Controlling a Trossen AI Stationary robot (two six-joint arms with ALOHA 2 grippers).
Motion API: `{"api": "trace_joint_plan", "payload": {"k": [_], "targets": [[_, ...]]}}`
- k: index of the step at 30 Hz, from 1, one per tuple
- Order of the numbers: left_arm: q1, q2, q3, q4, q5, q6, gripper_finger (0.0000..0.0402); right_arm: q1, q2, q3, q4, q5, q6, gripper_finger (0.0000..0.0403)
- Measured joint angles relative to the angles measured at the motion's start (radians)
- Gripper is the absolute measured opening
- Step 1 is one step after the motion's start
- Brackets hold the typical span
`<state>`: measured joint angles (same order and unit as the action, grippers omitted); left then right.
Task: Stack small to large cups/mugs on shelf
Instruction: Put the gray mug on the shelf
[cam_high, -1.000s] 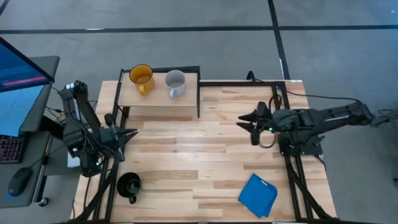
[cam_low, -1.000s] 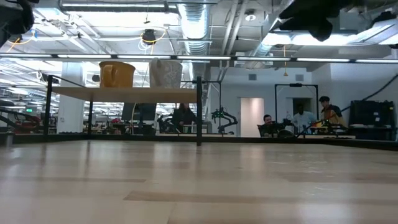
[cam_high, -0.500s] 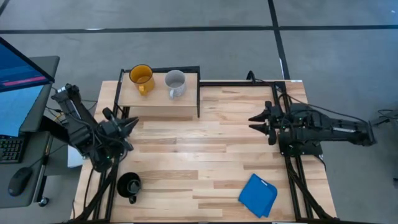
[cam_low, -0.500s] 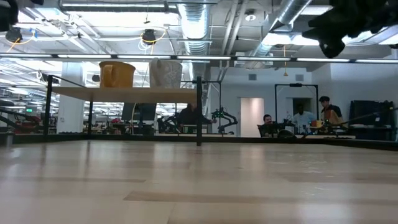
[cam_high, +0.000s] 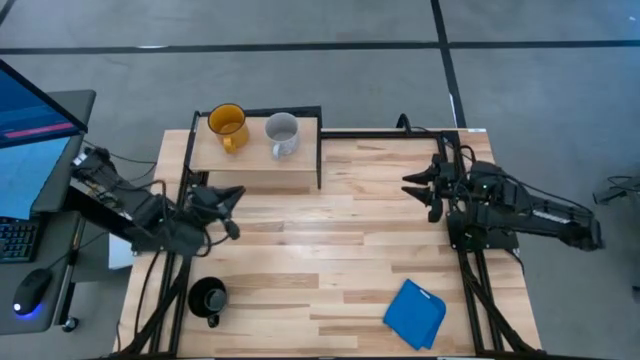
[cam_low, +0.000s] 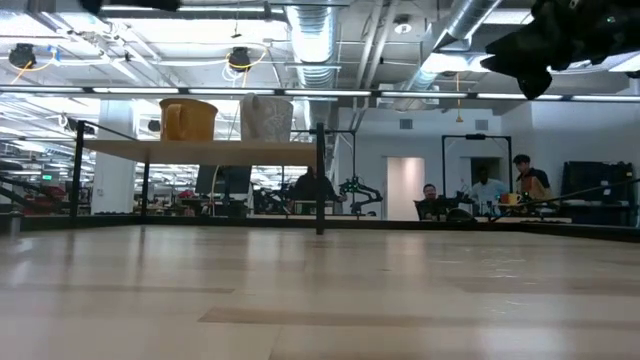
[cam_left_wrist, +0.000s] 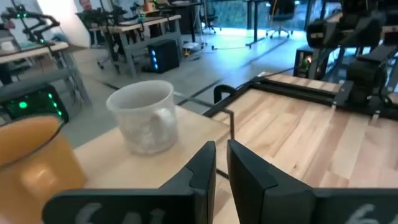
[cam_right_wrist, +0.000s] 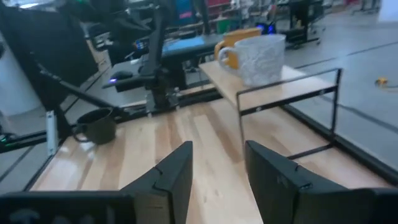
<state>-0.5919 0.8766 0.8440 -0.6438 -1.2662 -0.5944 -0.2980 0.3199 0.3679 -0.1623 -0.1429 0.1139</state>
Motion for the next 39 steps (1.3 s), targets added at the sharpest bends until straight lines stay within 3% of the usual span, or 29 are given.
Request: {"api": "trace_joint_plan", "payload": {"k": [3,6,10,16,21,28,39], "targets": [[0.094,0.019,0.0,0.221,0.104,0.257,0.0032,-0.027,0.0,0.0,-0.01,-0.001,-0.002,0.0169],[0.192,0.026,0.0,0.394,0.213,0.363,0.0032,-0.046,0.0,0.0,-0.008,-0.02,-0.002,0.0169],[0.324,0.053,0.001,0.516,0.392,0.339,0.0032,-0.052,0.0,0.0,-0.009,-0.025,-0.002,0.0169],[0.461,0.174,0.0,0.589,0.513,0.298,0.0032,-0.052,0.0,0.0,-0.014,-0.026,-0.001,0.0169],[0.537,0.323,0.0,0.778,0.624,0.304,0.0032,-0.052,0.0,0.0,-0.019,-0.026,0.009,0.0169],[0.621,0.475,0.0,0.957,0.547,0.302,0.0032,-0.05,0.0,0.0,-0.043,-0.042,0.021,0.0169],[0.716,0.501,0.0,0.933,0.538,0.233,0.0032,-0.049,0.0,0.0,-0.042,-0.043,0.035,0.0169]]}}
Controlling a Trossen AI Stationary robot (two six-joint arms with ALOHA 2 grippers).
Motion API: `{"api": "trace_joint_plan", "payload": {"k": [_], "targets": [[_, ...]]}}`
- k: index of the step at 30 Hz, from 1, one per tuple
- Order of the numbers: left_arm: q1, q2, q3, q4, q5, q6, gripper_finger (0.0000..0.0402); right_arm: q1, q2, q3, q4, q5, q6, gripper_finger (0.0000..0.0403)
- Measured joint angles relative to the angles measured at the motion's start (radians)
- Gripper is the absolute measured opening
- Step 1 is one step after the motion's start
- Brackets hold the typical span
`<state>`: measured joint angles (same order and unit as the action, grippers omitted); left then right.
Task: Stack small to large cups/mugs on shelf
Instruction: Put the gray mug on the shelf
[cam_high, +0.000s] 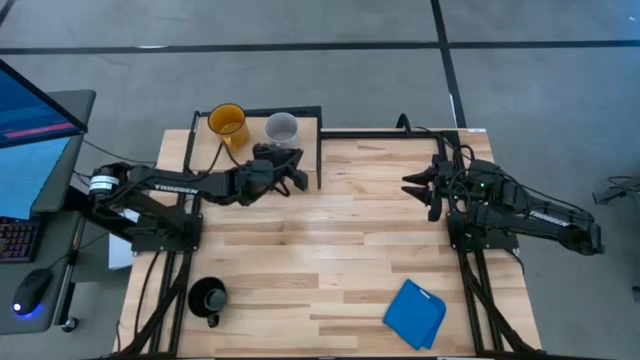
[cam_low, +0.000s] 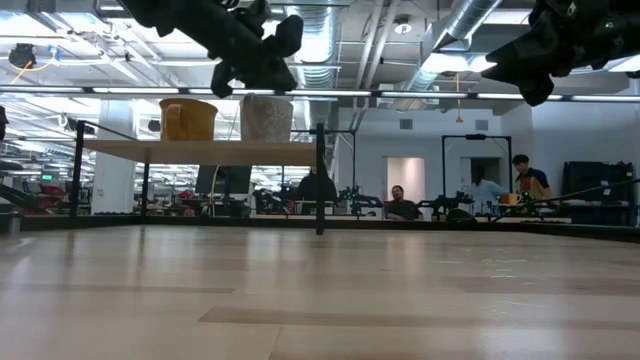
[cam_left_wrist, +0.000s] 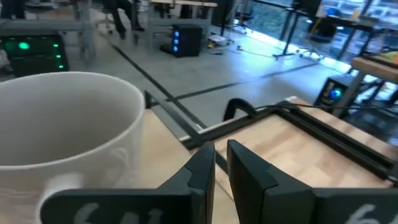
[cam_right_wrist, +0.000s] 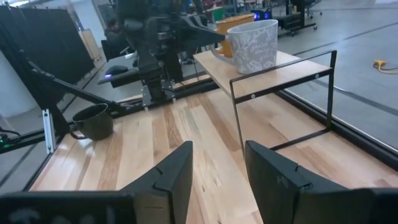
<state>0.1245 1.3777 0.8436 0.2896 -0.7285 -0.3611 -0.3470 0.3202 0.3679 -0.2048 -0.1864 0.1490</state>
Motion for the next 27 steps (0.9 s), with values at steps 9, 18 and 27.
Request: {"api": "trace_joint_plan", "payload": {"k": [9,18,27], "targets": [[0.059,0.0,0.0,0.019,0.096,-0.075,0.0032,0.0,0.0,0.0,0.0,0.0,0.0,0.0169],[0.084,0.017,0.009,0.166,0.191,-0.081,0.0032,0.0,0.0,0.0,0.001,0.0,0.0,0.0169],[0.088,0.119,0.143,0.074,0.24,-0.062,0.0032,0.002,0.0,0.001,0.003,0.0,0.008,0.0169]]}}
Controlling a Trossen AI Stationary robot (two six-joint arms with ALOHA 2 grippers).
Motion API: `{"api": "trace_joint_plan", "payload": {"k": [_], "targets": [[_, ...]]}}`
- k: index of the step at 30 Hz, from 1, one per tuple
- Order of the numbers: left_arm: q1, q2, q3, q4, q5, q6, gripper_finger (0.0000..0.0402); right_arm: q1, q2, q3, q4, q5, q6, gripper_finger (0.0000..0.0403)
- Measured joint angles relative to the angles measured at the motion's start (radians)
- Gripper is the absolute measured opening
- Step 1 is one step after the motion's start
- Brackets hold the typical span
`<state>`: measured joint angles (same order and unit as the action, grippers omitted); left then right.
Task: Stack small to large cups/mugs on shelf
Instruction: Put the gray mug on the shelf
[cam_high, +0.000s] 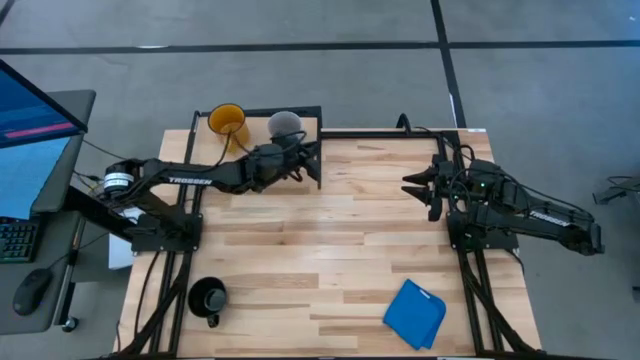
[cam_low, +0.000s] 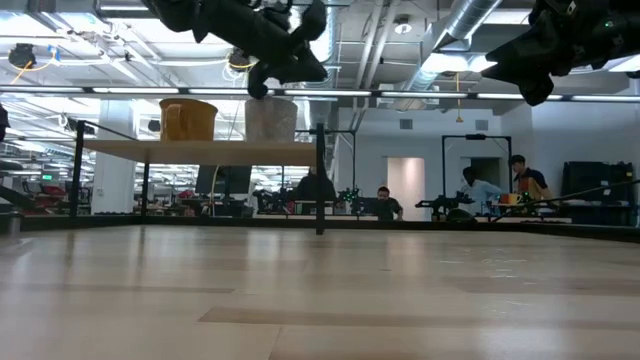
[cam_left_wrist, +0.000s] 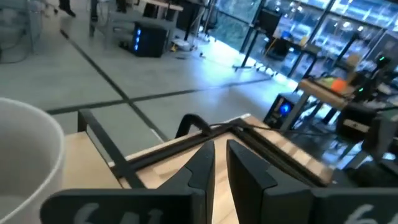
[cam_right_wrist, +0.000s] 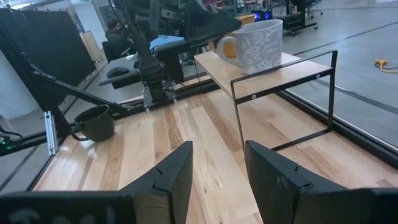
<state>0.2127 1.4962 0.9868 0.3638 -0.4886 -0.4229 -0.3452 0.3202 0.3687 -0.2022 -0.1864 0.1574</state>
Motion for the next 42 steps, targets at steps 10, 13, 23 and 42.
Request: {"api": "trace_joint_plan", "payload": {"k": [10,13,23,42], "targets": [[-0.017,0.016,0.112,-0.222,-0.1,0.017,0.0032,0.003,0.0,0.0,-0.007,0.0,0.0,0.0169],[-0.019,0.017,0.147,-0.245,-0.095,0.019,0.0032,0.003,0.0,0.0,-0.007,0.0,-0.004,0.0169],[-0.022,0.033,0.211,-0.149,0.118,0.034,0.0032,0.003,0.0,0.0,-0.007,0.0,-0.007,0.0169],[0.074,0.115,0.21,-0.083,0.085,0.023,0.0032,0.004,-0.001,0.0,0.0,-0.003,0.019,0.0169]]}}
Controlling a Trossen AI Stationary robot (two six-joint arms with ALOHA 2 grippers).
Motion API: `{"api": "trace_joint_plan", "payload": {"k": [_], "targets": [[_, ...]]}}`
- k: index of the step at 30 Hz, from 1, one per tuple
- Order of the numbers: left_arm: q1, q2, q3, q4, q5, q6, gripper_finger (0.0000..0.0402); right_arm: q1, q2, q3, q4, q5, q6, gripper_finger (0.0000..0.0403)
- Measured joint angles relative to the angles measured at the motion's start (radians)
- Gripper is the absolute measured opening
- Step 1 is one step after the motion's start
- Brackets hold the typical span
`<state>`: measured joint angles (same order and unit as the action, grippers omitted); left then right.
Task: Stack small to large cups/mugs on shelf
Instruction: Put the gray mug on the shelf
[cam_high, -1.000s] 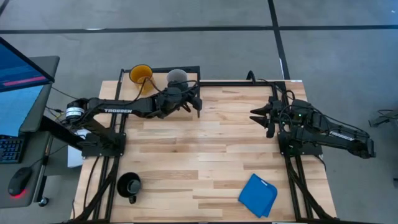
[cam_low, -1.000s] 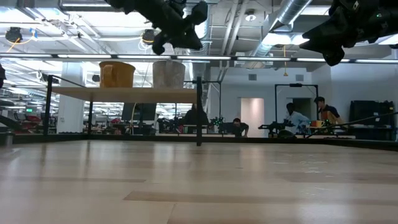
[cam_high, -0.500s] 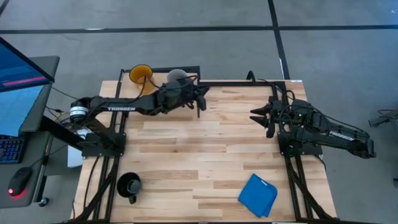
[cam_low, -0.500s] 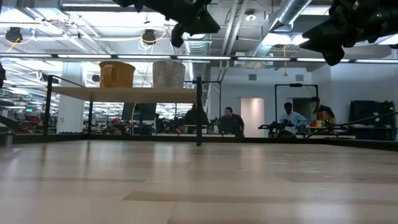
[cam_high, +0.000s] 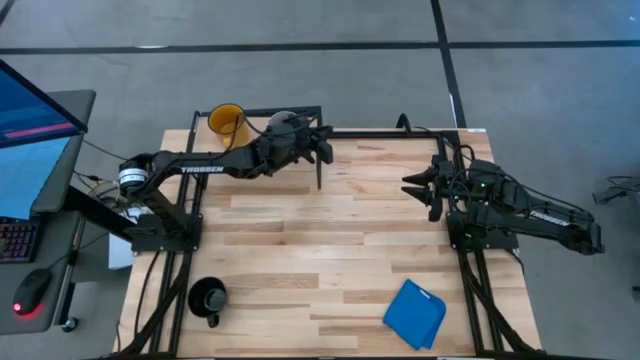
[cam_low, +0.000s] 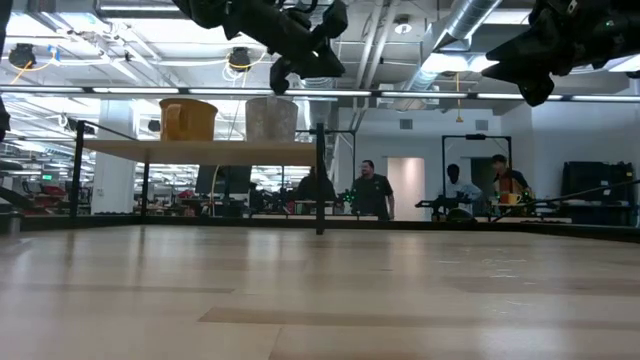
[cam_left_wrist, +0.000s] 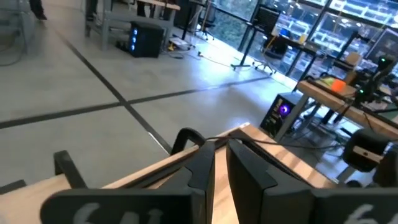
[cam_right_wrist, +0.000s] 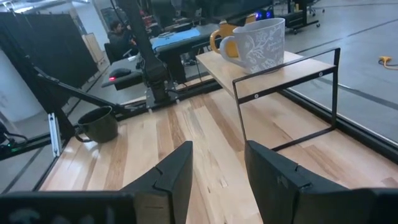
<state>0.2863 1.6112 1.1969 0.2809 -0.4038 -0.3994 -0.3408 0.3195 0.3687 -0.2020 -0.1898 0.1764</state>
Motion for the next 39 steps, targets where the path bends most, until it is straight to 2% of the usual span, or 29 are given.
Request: {"api": "trace_joint_plan", "payload": {"k": [7,27,39], "targets": [[0.0,0.0,0.0,-0.064,-0.09,0.041,0.0032,0.0,0.0,0.0,0.0,0.0,0.001,0.0169],[0.097,-0.003,0.002,-0.233,-0.103,0.017,0.0031,0.0,0.0,0.0,-0.003,-0.005,0.007,0.0169],[0.116,-0.003,0.003,-0.27,-0.118,0.025,0.0031,0.0,0.0,0.0,-0.007,-0.005,0.008,0.0169]]}}
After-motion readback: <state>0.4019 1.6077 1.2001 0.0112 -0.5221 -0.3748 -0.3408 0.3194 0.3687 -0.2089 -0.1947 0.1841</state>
